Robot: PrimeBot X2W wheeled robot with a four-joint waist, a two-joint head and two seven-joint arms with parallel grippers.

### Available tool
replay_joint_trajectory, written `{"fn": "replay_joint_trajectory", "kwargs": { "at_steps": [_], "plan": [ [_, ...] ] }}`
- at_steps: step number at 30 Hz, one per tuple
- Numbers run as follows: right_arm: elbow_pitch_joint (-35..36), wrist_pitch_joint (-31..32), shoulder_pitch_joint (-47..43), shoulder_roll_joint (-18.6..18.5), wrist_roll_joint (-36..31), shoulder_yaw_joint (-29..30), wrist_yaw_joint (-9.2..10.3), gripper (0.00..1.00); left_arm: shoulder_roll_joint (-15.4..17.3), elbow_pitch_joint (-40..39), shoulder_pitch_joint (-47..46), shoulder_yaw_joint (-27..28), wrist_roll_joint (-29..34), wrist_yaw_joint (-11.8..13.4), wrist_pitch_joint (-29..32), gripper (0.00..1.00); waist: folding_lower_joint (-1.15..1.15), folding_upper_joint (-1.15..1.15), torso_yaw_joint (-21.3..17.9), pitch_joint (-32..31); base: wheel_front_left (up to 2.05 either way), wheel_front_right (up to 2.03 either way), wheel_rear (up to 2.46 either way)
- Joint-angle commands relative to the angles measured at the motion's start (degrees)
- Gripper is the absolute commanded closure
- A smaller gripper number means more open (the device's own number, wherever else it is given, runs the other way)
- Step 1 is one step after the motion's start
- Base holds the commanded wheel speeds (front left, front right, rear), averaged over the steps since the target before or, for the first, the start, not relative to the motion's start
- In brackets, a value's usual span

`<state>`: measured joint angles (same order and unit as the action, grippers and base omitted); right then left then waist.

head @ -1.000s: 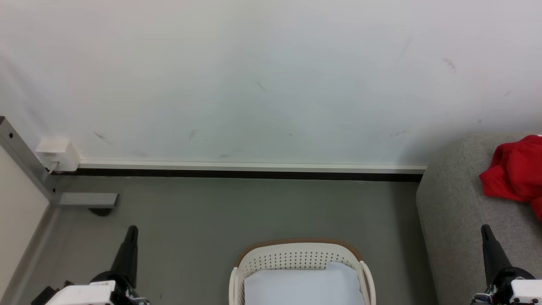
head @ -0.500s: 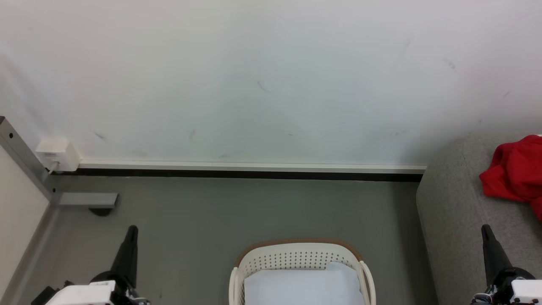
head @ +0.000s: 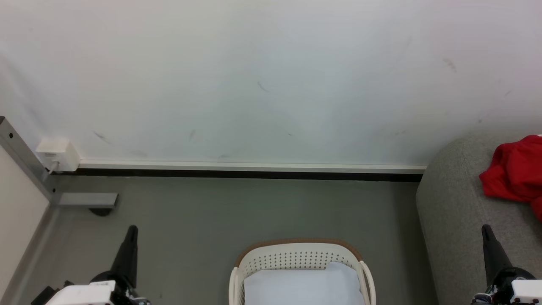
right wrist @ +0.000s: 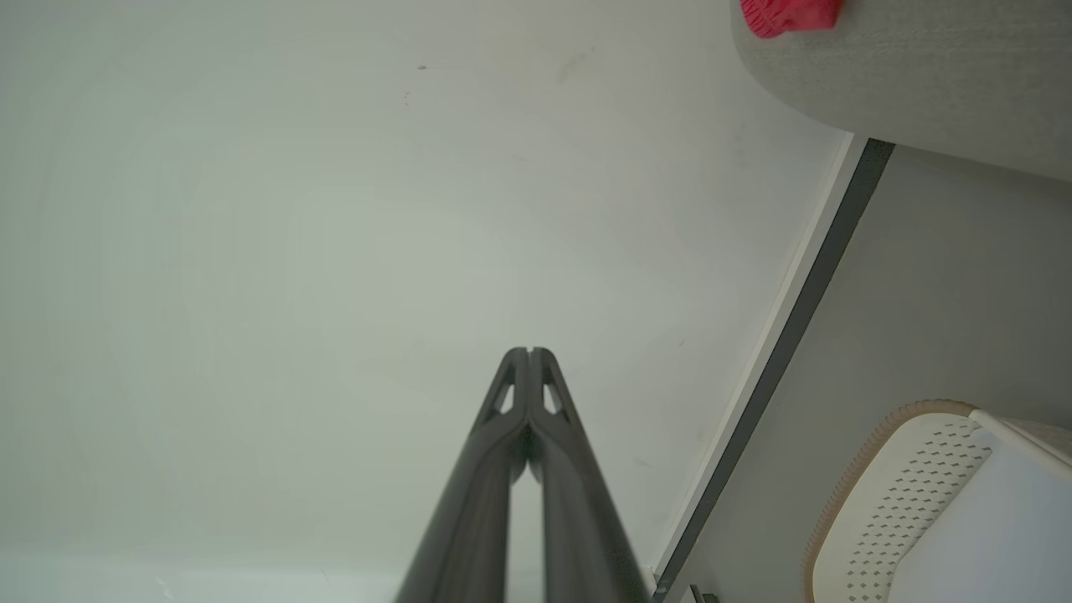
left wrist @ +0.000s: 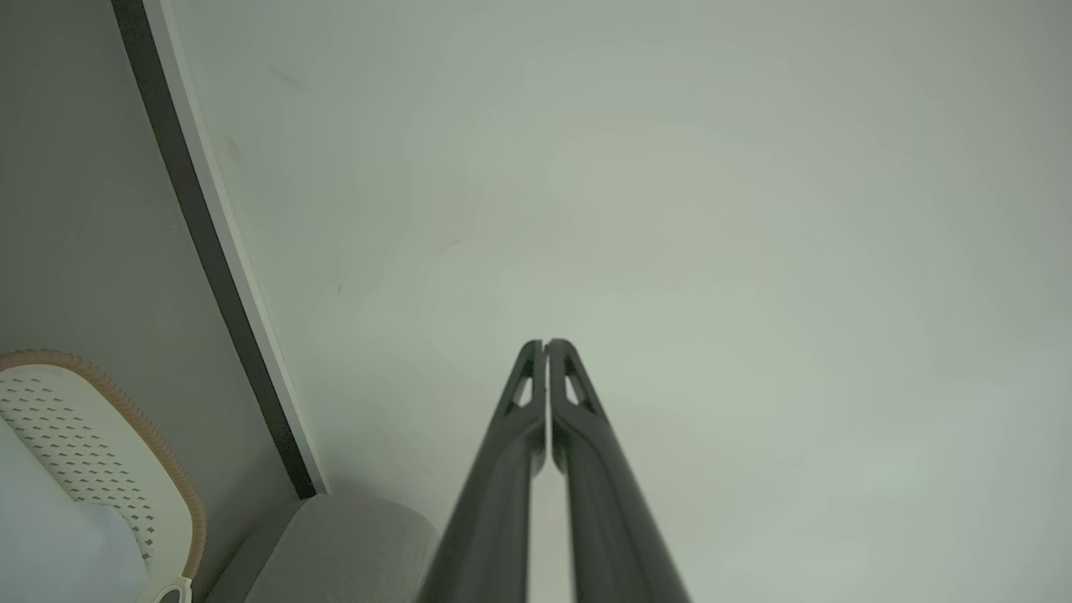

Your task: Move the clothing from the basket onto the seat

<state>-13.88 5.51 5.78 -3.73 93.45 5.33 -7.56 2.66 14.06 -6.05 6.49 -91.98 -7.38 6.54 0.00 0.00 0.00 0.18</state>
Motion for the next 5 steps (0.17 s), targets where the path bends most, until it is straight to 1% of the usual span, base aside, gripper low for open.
{"fn": "replay_joint_trajectory", "kwargs": {
  "at_steps": [1,5],
  "plan": [
    [-0.15,0.27,0.62,-0.08,-0.09,0.16,0.14,1.00,0.40,0.06,-0.43,0.15,-0.78,-0.27,0.21,1.00,0.00,0.00,0.00,0.00,0.00,0.00,0.00],
    [-0.16,0.31,0.63,-0.03,-0.17,0.22,0.14,1.00,0.40,0.06,-0.43,0.15,-0.79,-0.27,0.21,1.00,0.00,0.00,0.00,0.00,0.00,0.00,0.00]
  ]
}}
